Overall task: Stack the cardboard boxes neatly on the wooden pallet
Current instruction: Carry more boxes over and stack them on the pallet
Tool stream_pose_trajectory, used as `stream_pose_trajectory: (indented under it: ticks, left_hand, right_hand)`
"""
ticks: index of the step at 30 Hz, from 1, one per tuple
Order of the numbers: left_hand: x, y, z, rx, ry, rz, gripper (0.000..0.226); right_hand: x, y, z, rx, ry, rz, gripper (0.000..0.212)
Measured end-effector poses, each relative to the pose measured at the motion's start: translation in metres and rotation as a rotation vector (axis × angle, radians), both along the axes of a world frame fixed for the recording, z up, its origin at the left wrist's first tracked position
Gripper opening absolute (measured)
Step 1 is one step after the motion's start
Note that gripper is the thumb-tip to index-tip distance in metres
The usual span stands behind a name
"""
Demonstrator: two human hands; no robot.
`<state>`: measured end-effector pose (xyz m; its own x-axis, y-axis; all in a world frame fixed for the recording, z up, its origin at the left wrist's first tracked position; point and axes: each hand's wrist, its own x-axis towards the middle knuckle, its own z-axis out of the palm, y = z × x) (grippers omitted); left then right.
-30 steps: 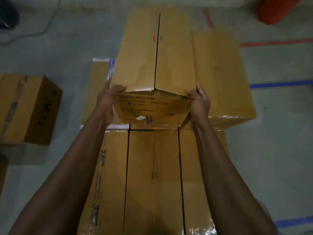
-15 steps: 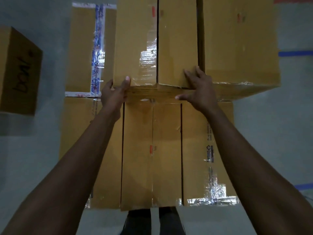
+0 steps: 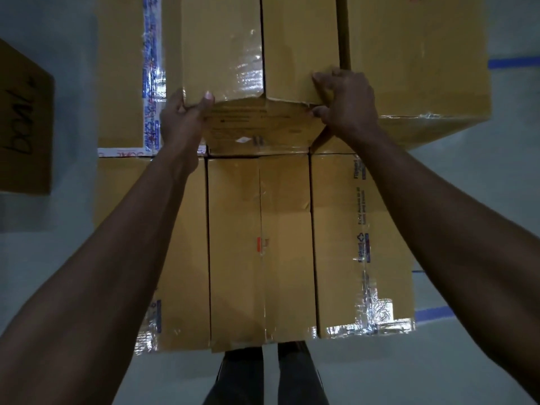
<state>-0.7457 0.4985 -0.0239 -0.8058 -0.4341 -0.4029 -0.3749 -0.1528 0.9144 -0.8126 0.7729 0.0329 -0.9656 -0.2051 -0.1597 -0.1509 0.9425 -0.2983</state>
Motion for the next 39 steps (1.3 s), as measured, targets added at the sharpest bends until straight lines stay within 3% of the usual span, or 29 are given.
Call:
stream_pose_trajectory:
  ticks: [4, 11, 26, 39]
  left_hand:
    - [0.007, -0.003, -0.007, -0.080, -0.016, -0.051, 0.042]
    - [0.007, 0.000, -0.001, -0.091, -0.031, -0.058, 0.034]
    - [0.020, 0.003, 0.000, -0.074, -0.010, -0.049, 0.029]
    - [0.027, 0.018, 0.004, -0.116, -0.017, 0.020, 0.038]
  right_hand:
    - [0.006, -0.001, 0.005, 0.106, 0.009, 0.059, 0.073]
    - [0.006, -0.013, 0.018, 0.027, -0.086, -0.014, 0.066]
    - [0.012, -0.009, 0.007, -0.016, -0.104, -0.087, 0.070]
    - [0.019, -0.005, -0.003, 0.019, -0.084, -0.065, 0.066]
